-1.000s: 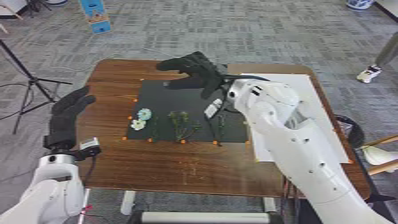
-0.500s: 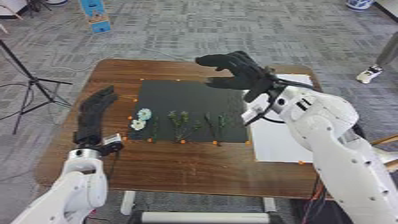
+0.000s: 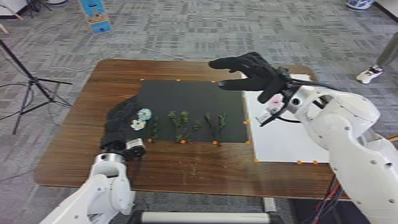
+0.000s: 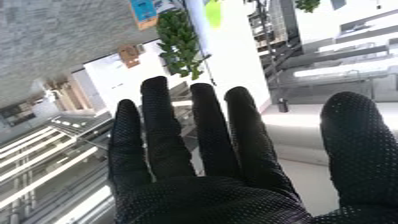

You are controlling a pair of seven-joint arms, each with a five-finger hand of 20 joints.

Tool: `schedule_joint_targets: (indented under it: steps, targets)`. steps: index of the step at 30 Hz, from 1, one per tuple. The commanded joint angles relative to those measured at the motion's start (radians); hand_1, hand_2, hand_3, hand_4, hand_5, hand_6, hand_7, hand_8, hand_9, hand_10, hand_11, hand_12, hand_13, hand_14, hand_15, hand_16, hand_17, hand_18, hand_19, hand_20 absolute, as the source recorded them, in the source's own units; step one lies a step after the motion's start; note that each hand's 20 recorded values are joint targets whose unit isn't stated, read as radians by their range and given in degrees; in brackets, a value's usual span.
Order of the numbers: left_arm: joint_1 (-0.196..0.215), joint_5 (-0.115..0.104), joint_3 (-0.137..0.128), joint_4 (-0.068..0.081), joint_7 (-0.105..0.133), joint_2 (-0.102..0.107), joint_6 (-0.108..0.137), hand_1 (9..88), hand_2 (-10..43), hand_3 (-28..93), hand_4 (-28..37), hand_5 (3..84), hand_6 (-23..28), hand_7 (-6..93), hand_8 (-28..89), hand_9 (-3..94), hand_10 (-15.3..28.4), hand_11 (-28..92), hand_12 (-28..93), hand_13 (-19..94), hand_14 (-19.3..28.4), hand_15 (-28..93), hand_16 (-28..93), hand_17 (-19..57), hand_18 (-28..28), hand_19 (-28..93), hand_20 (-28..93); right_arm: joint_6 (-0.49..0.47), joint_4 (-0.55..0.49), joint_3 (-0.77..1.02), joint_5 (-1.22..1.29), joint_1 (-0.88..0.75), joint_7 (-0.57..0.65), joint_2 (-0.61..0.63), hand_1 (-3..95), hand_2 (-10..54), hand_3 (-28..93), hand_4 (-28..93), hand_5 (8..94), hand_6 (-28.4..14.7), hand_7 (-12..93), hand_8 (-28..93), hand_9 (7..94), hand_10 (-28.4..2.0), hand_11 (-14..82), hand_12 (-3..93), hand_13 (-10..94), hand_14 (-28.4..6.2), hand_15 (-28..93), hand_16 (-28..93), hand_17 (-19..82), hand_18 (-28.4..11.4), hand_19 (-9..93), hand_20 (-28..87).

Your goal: Arrange flowers

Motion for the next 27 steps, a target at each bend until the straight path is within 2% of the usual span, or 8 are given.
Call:
schedule_joint_targets:
  steps: [1, 5, 9, 16, 18, 20, 24, 27]
  targets:
    - [-0.017, -0.032, 0.027, 0.004, 0.003, -0.033, -0.009, 29.3, 16.3, 74, -28.3, 41.8, 1.8, 18.1, -11, 47.3, 12.7, 21, 10, 34, 10.5, 10, -3, 11.9, 4.6, 3, 15, -0.010, -0.005, -0.028, -0.021, 0.014, -0.009, 0.010, 15.5, 16.8, 63, -17, 30.9, -1.7, 16, -9, 38.4, -10.0, 3.9, 12.3, 22, -20.0, 35, 34, -3, -17.2, 46, 44]
    - [-0.017, -0.045, 0.037, 0.003, 0.002, -0.041, -0.010, 29.2, 16.3, 74, -28.3, 42.0, 1.9, 18.1, -11, 47.3, 12.6, 21, 10, 34, 10.6, 10, -3, 11.8, 4.6, 3, 15, -0.016, -0.007, -0.034, -0.031, 0.019, -0.020, 0.008, 15.6, 16.7, 63, -16, 30.8, -1.8, 15, -9, 38.1, -9.9, 3.9, 12.3, 22, -20.0, 35, 34, -3, -17.2, 46, 44]
    - [-0.019, -0.060, 0.047, 0.002, 0.010, -0.045, -0.005, 29.1, 16.3, 74, -28.3, 42.0, 1.9, 18.0, -11, 47.2, 12.6, 21, 10, 34, 10.6, 10, -3, 11.8, 4.7, 3, 15, -0.008, -0.007, -0.046, -0.035, 0.029, -0.027, 0.011, 15.6, 16.6, 63, -16, 30.7, -1.8, 15, -9, 37.9, -9.9, 3.8, 12.3, 22, -20.0, 35, 34, -3, -17.2, 46, 44]
    - [-0.040, -0.058, 0.054, 0.002, 0.023, -0.051, -0.007, 29.1, 16.2, 74, -28.3, 42.0, 2.0, 17.9, -11, 47.2, 12.7, 21, 10, 35, 10.8, 10, -3, 11.8, 4.7, 3, 15, -0.020, -0.004, -0.049, -0.050, 0.030, -0.043, 0.001, 15.9, 16.5, 63, -16, 30.6, -1.8, 15, -9, 37.8, -10.0, 3.8, 12.3, 22, -20.1, 35, 34, -3, -17.1, 46, 44]
    - [-0.044, -0.055, 0.046, -0.002, 0.027, -0.052, -0.009, 29.0, 16.2, 74, -28.3, 42.1, 2.0, 17.9, -11, 47.2, 12.7, 21, 10, 35, 10.8, 10, -3, 11.8, 4.7, 3, 15, -0.024, -0.001, -0.049, -0.052, 0.031, -0.044, -0.001, 15.9, 16.5, 63, -16, 30.6, -1.8, 15, -9, 37.8, -10.0, 3.8, 12.3, 22, -20.1, 35, 34, -3, -17.1, 46, 44]
    - [-0.049, -0.053, 0.039, -0.008, 0.031, -0.048, -0.006, 29.0, 16.2, 74, -28.3, 42.1, 2.0, 17.9, -11, 47.4, 12.6, 21, 10, 35, 10.8, 10, -3, 11.7, 4.7, 3, 15, -0.027, 0.000, -0.047, -0.049, 0.027, -0.043, 0.000, 15.9, 16.5, 63, -16, 30.5, -1.8, 15, -9, 37.8, -9.9, 3.8, 12.3, 22, -20.1, 35, 34, -3, -17.1, 46, 44]
    - [-0.051, -0.043, 0.016, -0.030, 0.035, -0.036, -0.004, 28.6, 16.1, 74, -28.3, 42.2, 1.9, 18.1, -11, 47.5, 12.6, 21, 10, 35, 10.8, 10, -3, 11.3, 4.4, 3, 15, -0.034, -0.001, -0.042, -0.052, 0.019, -0.042, -0.002, 15.9, 16.5, 63, -16, 30.5, -1.8, 15, -9, 37.8, -10.0, 3.8, 12.3, 22, -20.1, 35, 34, -3, -17.1, 46, 44]
    - [-0.043, -0.028, -0.009, -0.055, 0.040, -0.032, -0.006, 28.2, 15.8, 74, -28.3, 42.2, 1.7, 18.2, -11, 47.6, 12.6, 21, 10, 34, 10.8, 10, -3, 10.6, 4.2, 3, 15, -0.025, -0.008, -0.037, -0.046, 0.005, -0.031, 0.005, 15.9, 16.5, 63, -16, 30.5, -1.8, 15, -9, 37.9, -10.0, 3.8, 12.4, 22, -20.1, 35, 34, -3, -17.1, 46, 44]
